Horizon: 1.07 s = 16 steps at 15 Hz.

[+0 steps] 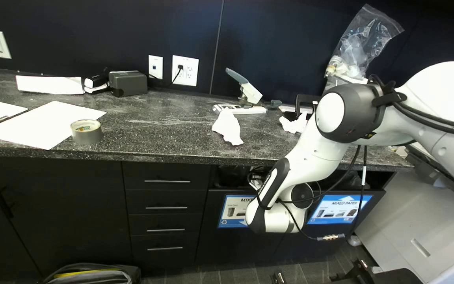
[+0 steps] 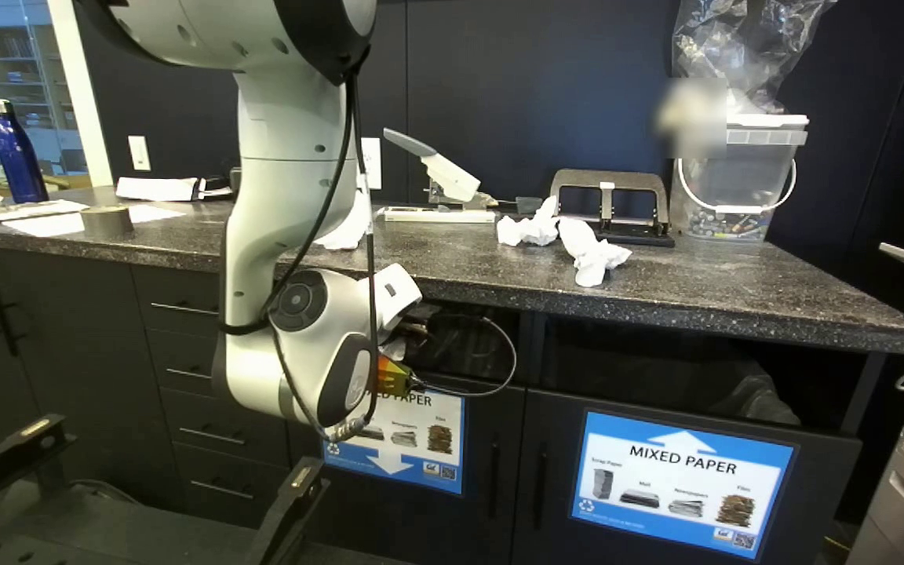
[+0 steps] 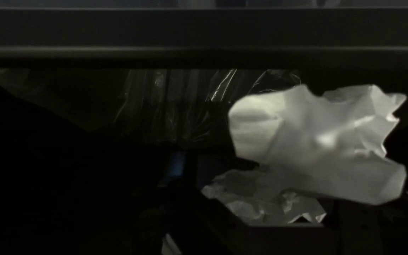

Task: Put the papers in the bin to the left

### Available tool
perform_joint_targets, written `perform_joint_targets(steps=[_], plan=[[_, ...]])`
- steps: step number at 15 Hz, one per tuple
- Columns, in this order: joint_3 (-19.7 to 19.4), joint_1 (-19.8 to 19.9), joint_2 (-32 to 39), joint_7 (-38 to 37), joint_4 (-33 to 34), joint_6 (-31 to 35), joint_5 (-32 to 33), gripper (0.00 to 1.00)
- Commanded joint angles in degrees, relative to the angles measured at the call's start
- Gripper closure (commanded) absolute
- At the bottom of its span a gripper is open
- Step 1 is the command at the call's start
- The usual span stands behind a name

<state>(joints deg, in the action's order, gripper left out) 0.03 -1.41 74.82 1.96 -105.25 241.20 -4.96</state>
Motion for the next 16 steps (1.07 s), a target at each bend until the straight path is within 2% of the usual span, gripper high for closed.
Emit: perform_joint_targets(steps=[1, 10, 16], plan=[[-0.77, -1.43, 0.5, 1.31, 1.26, 0.0, 0.24, 0.0], [-1.85, -3.92, 0.28, 4.79, 1.61, -7.14, 1.93, 0.0], [-3.78, -7.19, 1.85, 8.85, 5.28, -1.64, -5.27, 0.0]])
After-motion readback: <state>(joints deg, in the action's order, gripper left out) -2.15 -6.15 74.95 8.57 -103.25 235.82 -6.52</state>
